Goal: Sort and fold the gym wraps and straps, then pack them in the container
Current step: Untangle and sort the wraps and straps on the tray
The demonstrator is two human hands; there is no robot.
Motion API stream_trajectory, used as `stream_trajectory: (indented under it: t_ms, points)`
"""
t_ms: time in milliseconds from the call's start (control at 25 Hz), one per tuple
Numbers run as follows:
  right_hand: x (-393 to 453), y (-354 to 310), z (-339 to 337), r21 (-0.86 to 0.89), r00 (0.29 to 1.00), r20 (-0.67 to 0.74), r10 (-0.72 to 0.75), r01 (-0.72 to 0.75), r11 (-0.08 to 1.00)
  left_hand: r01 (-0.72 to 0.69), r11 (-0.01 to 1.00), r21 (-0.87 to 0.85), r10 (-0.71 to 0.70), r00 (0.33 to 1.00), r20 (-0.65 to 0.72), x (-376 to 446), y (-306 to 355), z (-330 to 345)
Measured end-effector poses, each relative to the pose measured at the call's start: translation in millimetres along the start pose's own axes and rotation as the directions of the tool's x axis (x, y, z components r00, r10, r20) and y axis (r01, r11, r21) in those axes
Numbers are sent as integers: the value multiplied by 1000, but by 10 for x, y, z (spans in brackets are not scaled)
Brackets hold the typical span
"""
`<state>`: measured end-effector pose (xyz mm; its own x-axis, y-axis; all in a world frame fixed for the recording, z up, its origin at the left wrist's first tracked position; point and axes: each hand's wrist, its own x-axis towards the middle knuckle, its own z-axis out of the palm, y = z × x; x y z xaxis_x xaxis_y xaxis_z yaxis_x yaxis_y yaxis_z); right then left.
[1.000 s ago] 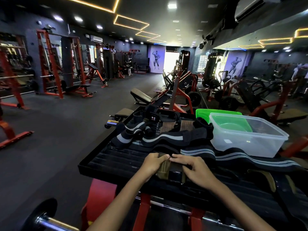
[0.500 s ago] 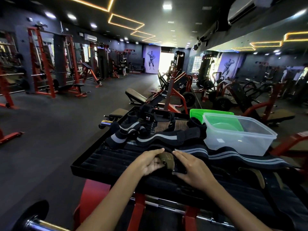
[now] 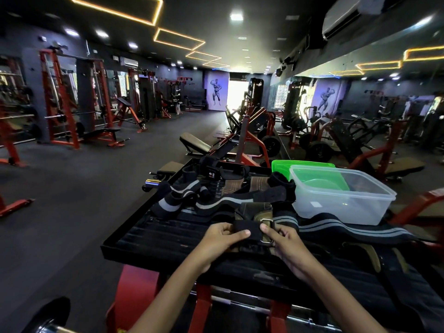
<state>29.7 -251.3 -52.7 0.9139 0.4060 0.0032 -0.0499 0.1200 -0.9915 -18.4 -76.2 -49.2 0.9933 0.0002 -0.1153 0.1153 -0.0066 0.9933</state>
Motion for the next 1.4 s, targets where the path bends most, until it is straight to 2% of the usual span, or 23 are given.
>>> stream_trajectory:
  t_ms: [200,320,480,560,600,640,680,720,760,800,840,920,960,1000,1040,1080,1120,1160,1200,1240,1280,1320,1400]
  points:
    - [-38,66,-36,-75,995,100,-3,10,997,-27,993,-114,35,997,71,24,-22,-12]
    - [-57,63,-9,-99,993,105,-60,71,993,-148,989,-19,147,988,-45,43,-69,0]
    - [-74,67,-16,-252,976,170,-136,176,952,-226,962,154,250,955,-162,60,-155,-9]
    - [-57,52,-2,-291,970,147,-194,230,929,-271,948,169,290,951,-104,51,-153,-6]
    - [-35,44,-17,-322,961,135,-242,273,907,-271,955,119,280,958,-61,56,-151,-15]
    - [-4,26,-48,-383,938,128,-322,346,857,-239,971,-11,239,971,-10,61,-127,-36]
    - [27,-10,-92,-496,893,132,-429,435,752,-149,966,-212,163,985,51,79,-111,-79]
    - [68,-43,-149,-591,820,188,-541,534,604,-24,907,-421,84,989,125,89,-82,-126]
    - [101,-76,-201,-656,748,272,-605,604,452,95,835,-541,12,982,191,94,-48,-161]
    - [114,-92,-216,-686,688,365,-627,654,318,186,805,-564,-45,966,255,89,-10,-181]
    - [127,-103,-220,-711,636,453,-625,680,177,219,825,-521,-73,955,286,92,0,-179]
    - [144,-110,-177,-712,520,635,-571,681,-171,159,890,-428,-55,968,246,87,-12,-118]
    - [172,-79,-180,-711,502,666,-553,652,-264,89,911,-403,-12,982,190,85,-16,-81]
    - [176,-66,-167,-753,558,608,-564,630,-189,25,925,-378,29,990,136,92,-34,-65]
    - [172,-63,-139,-797,680,447,-581,598,86,-11,932,-362,48,995,92,94,-45,-62]
    - [152,-96,-96,-681,834,191,-518,493,542,-40,934,-354,65,996,59,96,-63,-73]
    - [122,-156,-61,-336,942,32,-335,326,884,-55,935,-350,72,997,36,94,-71,-80]
    - [105,-176,-60,-20,988,22,-151,151,988,-67,935,-349,81,996,27,99,-83,-88]
    - [68,-200,-29,165,992,124,29,-49,985,-72,932,-354,89,995,33,92,-80,-94]
    - [41,-192,-4,181,965,234,122,-166,969,-75,929,-364,98,994,44,92,-80,-95]
    - [6,-160,20,120,948,284,144,-184,976,-76,924,-376,103,993,52,86,-74,-91]
    - [-31,-129,57,63,952,279,125,-148,987,-77,921,-381,106,993,56,85,-75,-92]
    - [-47,-61,106,18,983,173,58,-62,998,-61,932,-356,87,995,55,55,-61,-77]
